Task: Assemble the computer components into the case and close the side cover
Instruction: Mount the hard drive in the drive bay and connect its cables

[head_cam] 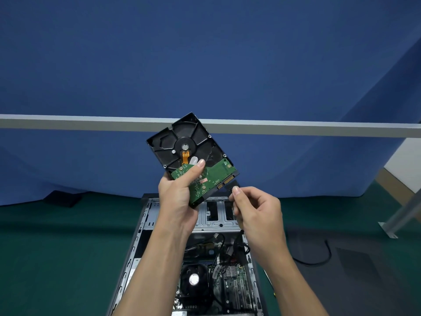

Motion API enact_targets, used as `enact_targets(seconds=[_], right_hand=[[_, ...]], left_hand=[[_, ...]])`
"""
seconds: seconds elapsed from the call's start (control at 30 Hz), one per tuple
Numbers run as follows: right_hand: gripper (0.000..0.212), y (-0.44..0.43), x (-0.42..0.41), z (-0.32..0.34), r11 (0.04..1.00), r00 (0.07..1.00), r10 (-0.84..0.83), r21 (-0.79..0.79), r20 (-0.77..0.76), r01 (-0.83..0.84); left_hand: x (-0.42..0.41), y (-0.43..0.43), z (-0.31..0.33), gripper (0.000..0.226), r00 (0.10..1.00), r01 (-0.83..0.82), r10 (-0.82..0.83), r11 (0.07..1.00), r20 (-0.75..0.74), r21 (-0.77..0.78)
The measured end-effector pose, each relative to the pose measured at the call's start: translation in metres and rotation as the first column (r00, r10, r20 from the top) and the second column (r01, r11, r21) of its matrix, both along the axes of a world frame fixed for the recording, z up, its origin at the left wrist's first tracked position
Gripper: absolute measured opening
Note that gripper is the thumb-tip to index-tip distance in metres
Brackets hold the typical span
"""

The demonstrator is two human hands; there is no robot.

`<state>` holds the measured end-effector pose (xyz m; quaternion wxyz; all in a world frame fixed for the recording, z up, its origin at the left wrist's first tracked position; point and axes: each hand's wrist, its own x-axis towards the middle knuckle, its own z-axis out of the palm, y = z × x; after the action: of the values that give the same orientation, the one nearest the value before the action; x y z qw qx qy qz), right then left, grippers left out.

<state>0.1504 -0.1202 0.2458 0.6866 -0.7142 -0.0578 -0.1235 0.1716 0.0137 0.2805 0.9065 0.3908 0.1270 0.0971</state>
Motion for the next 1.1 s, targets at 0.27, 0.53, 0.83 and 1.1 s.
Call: enact_targets(seconds=[0.27,0.53,0.83,1.1], right_hand=[[0.028,-0.005,0.004,0.001,0.999,0.999,0.031,0.032,-0.019,-0.031],[0.027,0.001,0.005,-0.003,0.997,0.998,-0.054,0.058,-0.028,0.055],[0.029,-0.011,0.014,0.003,0.999,0.999,0.001,-0.039,-0.049,-0.003],[0.028,-0.004,0.017,-0.005,0.994,0.991,-0.104,0.015,-0.085,0.106]], left_hand=[[0.001,0.0,-0.001,0.041,0.999,0.047,-0.047,0.997,0.007,0.056],[0.003,-0.006,-0.005,0.036,0.999,0.033,-0.034,0.998,0.029,0.046],[0.004,-0.007,-0.005,0.032,0.999,0.029,-0.031,0.995,0.014,0.094],[0.007,-0.018,-0.014,0.033,0.999,-0.011,0.017,0.989,-0.037,0.145]])
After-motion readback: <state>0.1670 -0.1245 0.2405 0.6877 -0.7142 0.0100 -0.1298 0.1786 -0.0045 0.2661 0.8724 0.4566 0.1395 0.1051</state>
